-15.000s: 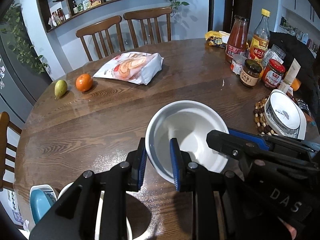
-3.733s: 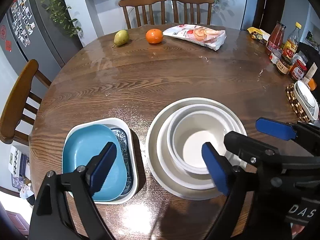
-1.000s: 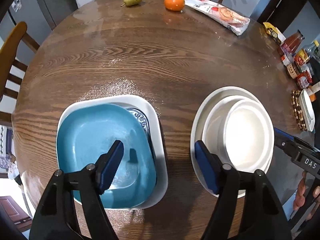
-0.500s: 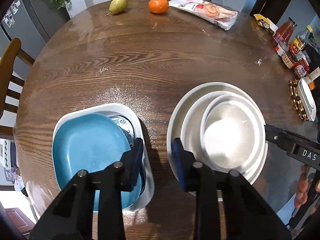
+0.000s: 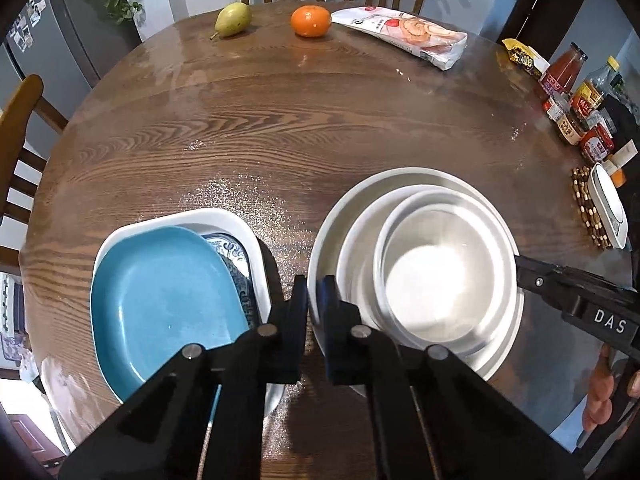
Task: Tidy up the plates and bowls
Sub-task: 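Close both tools on the large bowl rim to grip the bowl stack, then lift the bowl stack with both tools and carry it over the teal dish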
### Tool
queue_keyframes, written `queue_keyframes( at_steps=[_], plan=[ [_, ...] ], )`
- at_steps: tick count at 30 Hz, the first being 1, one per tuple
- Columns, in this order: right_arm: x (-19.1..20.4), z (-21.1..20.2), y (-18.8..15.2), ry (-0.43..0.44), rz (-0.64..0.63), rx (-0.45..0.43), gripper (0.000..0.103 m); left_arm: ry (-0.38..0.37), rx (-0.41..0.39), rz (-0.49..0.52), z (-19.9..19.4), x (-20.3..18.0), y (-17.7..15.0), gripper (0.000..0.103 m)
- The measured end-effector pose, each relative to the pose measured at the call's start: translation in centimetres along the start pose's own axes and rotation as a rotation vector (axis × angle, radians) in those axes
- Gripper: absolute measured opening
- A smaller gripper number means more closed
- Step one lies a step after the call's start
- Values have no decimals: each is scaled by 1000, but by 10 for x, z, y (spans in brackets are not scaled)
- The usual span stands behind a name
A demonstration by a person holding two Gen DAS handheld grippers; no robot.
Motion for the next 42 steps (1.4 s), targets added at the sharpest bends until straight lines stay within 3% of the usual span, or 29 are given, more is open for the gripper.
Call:
queue_keyframes(
  at_steps=[18, 42],
  plan=[
    [3, -3, -3, -100, -22, -40, 10, 40, -78, -12, -6, -4, 1, 2],
    [23, -34, -2, -104, -47, -116, 10, 52, -166, -21, -38, -2, 6, 2]
  ],
)
Point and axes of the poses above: each gripper's, at about its wrist camera, not at the fingertips, and z roughly the way its jaws point, x to its left, y to its top, the point moved 7 cm from there along z, roughly the way its jaws point, and after that the axes turned 10 degrees about x, right-handed, at the moved point
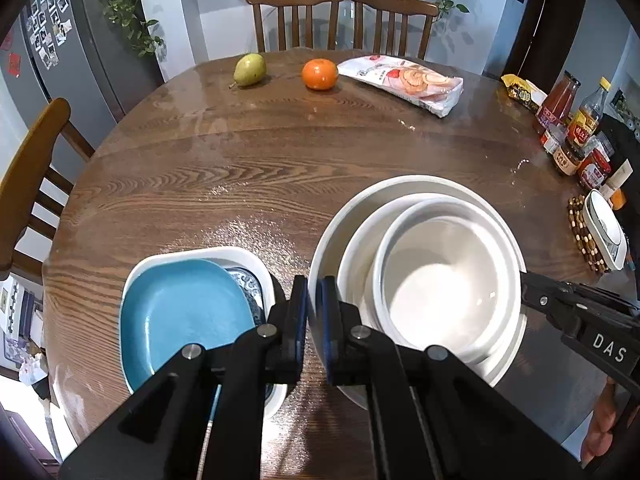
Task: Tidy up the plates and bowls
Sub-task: 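Lift the bowl stack with both tools and carry it over the teal dish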
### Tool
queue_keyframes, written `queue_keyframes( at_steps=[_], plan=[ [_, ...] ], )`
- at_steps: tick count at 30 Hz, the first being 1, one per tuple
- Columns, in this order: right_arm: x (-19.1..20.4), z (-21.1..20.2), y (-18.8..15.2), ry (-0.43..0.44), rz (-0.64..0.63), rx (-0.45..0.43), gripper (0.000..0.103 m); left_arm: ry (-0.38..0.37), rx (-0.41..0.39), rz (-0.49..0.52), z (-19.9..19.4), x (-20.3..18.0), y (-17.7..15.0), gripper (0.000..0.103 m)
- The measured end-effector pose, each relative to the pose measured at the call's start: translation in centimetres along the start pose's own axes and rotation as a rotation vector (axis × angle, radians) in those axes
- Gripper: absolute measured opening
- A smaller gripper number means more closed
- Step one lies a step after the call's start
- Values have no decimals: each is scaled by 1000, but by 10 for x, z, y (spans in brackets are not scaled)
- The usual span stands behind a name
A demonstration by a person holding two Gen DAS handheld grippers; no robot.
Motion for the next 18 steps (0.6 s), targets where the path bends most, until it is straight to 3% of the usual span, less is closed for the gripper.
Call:
queue_keyframes(
  at_steps=[9, 18],
  plan=[
    [26, -3, 8, 14, -46, -15, 10, 26, -35, -34, -16, 23, 2, 2],
    [76, 17, 12, 51, -125, 17, 10, 80, -42, -112, -27, 75, -6, 2]
  ],
)
Point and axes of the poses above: each gripper's, at about its wrist camera, not at the fingertips, and z roughly the way its jaws point, x to its left, y to its top, the point moved 7 cm from there along z, roughly the way its jaws point, and after that the axes turned 10 degrees about x, right-handed, at the moved point
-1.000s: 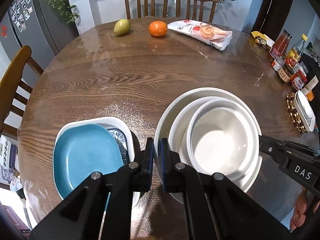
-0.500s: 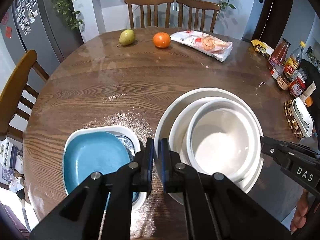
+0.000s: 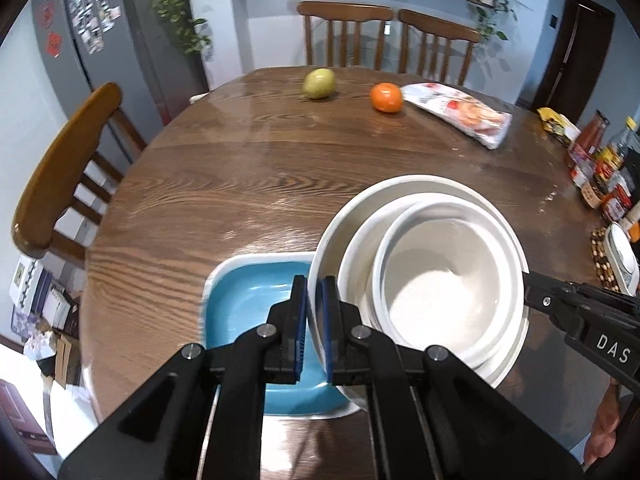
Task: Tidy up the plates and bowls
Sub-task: 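Lift the bowl stack with both tools and carry it over the teal dish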
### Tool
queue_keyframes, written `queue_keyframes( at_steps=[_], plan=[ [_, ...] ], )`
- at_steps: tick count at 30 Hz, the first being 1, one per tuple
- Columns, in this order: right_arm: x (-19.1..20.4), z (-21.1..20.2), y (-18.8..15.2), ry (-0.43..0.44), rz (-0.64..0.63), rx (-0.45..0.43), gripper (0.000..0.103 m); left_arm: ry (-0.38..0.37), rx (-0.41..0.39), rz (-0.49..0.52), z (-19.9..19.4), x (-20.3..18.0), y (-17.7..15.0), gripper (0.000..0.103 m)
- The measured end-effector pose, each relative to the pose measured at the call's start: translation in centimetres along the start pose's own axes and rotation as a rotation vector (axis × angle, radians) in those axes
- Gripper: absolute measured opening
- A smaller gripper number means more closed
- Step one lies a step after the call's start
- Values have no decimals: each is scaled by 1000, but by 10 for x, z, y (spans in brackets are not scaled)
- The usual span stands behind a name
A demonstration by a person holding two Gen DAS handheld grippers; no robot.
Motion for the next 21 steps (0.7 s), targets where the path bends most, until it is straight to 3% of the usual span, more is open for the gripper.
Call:
queue_keyframes(
  at_steps=[13, 21],
  plan=[
    [63, 64, -4, 50, -56, 130, 10, 70, 97, -113, 21, 77, -22, 2],
    [65, 86, 6, 33, -13, 151, 10, 77, 127, -94, 38, 84, -16, 2]
  ],
)
Point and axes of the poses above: each gripper's, at about its wrist camera, not at the fingertips, and z roughly the way its jaws point, x to its left, y to its top, the point moved 7 cm from there along z, roughly the way its jaws point, and after that the axes turned 10 degrees about x, right-handed, at the moved point
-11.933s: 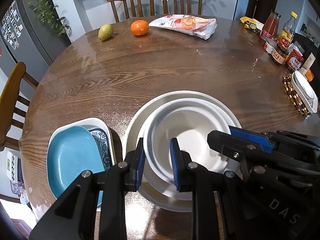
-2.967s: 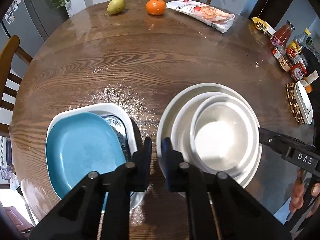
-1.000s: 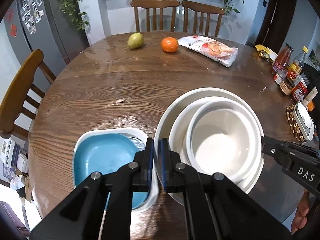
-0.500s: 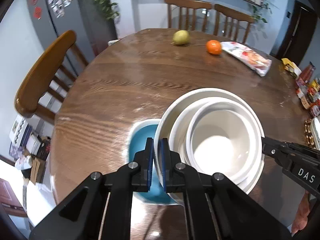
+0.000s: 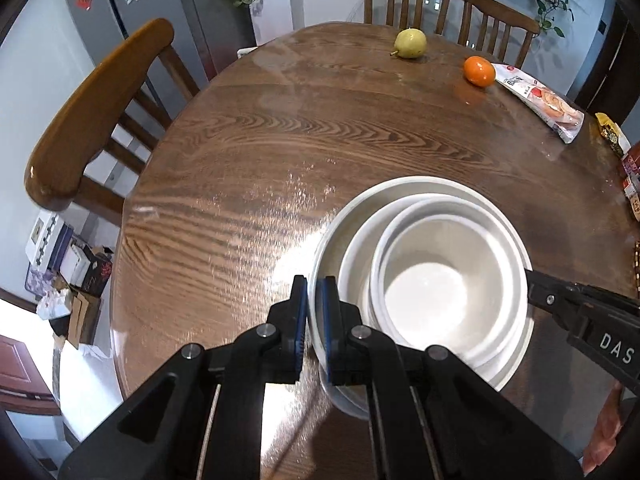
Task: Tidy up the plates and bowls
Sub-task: 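Lift the bowl stack with both tools and carry it over the teal dish, then lower the bowl stack onto the teal dish and open both tools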
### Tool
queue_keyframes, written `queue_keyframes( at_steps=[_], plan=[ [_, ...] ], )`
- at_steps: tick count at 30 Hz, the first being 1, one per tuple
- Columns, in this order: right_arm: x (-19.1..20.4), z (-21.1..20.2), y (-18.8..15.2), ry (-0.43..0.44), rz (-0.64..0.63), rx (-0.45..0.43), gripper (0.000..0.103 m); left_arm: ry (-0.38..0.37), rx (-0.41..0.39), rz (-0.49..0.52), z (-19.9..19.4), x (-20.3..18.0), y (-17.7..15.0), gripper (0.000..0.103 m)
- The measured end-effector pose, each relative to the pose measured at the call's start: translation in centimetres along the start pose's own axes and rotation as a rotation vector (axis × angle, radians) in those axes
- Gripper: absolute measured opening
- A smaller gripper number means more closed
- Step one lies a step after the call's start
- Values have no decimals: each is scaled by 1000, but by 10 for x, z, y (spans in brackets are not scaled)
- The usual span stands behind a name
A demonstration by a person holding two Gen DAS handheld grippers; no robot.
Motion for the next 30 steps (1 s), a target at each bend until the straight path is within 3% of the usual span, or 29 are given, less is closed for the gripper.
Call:
queue_keyframes(
  at_steps=[14, 23, 26, 28, 30],
  plan=[
    [-15, -2, 39, -65, 34, -88, 10, 4, -63, 26, 11, -15, 40, 3],
    [-19, -4, 57, -160, -20, -137, 10, -5, -93, 31, 14, -24, 59, 3],
    [-21, -7, 57, -197, -28, -155, 10, -11, -94, 17, 14, -19, 59, 16],
    [-22, -12, 54, -213, -27, -172, 10, 1, -101, 7, 13, -13, 57, 34],
    [-23, -19, 51, -231, -30, -192, 13, 19, -102, -4, 12, -6, 55, 60]
  ],
)
Point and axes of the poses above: each gripper's, at about its wrist camera, not at the fingertips, and z roughly the way its jaws point, x to its left, y to its top, the point moved 7 cm from there along z, roughly the way its jaws point, and after that the axes turned 10 degrees about x, right-handed, at the moved point
